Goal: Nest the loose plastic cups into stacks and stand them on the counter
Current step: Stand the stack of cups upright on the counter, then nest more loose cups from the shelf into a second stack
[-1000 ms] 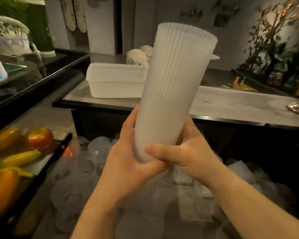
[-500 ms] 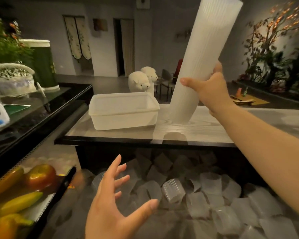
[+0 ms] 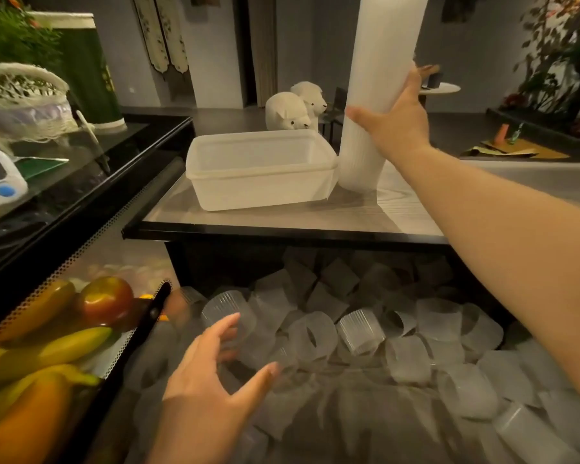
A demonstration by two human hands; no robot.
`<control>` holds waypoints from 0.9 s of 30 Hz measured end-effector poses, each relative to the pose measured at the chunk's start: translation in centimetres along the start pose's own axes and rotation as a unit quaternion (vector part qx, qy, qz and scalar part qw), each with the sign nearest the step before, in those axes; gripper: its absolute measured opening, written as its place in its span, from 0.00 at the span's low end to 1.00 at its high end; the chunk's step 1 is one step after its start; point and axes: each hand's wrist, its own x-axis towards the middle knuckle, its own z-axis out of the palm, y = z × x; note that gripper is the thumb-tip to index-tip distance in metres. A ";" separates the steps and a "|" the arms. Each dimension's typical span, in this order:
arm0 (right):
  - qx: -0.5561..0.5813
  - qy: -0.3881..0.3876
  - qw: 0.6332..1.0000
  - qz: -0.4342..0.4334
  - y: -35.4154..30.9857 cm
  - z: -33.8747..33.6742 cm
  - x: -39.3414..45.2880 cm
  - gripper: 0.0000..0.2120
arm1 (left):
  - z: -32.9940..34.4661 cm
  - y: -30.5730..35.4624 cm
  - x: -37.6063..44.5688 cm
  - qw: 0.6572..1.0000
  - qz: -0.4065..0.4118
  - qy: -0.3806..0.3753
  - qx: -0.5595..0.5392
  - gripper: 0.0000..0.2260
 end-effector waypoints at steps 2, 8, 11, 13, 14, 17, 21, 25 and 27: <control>0.003 -0.016 1.000 0.011 -0.2 -0.2 -0.3 0.50 | 0.3 -1.4 0.0 0.997 -0.048 -0.015 0.054 0.25; 0.035 -0.041 0.998 0.024 0.0 -3.2 -5.2 0.55 | 1.7 -3.5 -1.4 0.944 -0.131 -0.152 0.261 0.26; 0.074 -0.016 0.997 0.022 0.4 -5.9 -10.2 0.47 | 2.6 -4.4 -2.3 0.912 -0.154 -0.206 0.319 0.29; 0.093 0.003 0.995 0.038 1.0 -7.8 -14.2 0.41 | 3.3 -5.1 -3.1 0.902 -0.159 -0.210 0.343 0.27; 0.096 0.006 0.994 0.051 1.6 -8.6 -16.2 0.39 | 3.7 -5.3 -3.4 0.898 -0.163 -0.203 0.355 0.27; 0.103 -0.008 0.989 0.104 4.2 -10.2 -20.9 0.35 | 4.4 -5.5 -3.9 0.896 -0.154 -0.175 0.379 0.23; 0.101 0.021 0.979 0.176 7.4 -12.0 -25.5 0.31 | 4.8 -5.9 -4.0 0.891 -0.106 -0.154 0.414 0.17; -0.011 0.020 0.977 0.214 10.9 -13.9 -29.4 0.20 | 5.2 -5.9 -4.2 0.891 -0.097 -0.162 0.413 0.17; -0.126 -0.001 0.966 0.226 12.4 -15.1 -30.8 0.14 | 5.4 -5.8 -4.1 0.888 -0.105 -0.168 0.415 0.16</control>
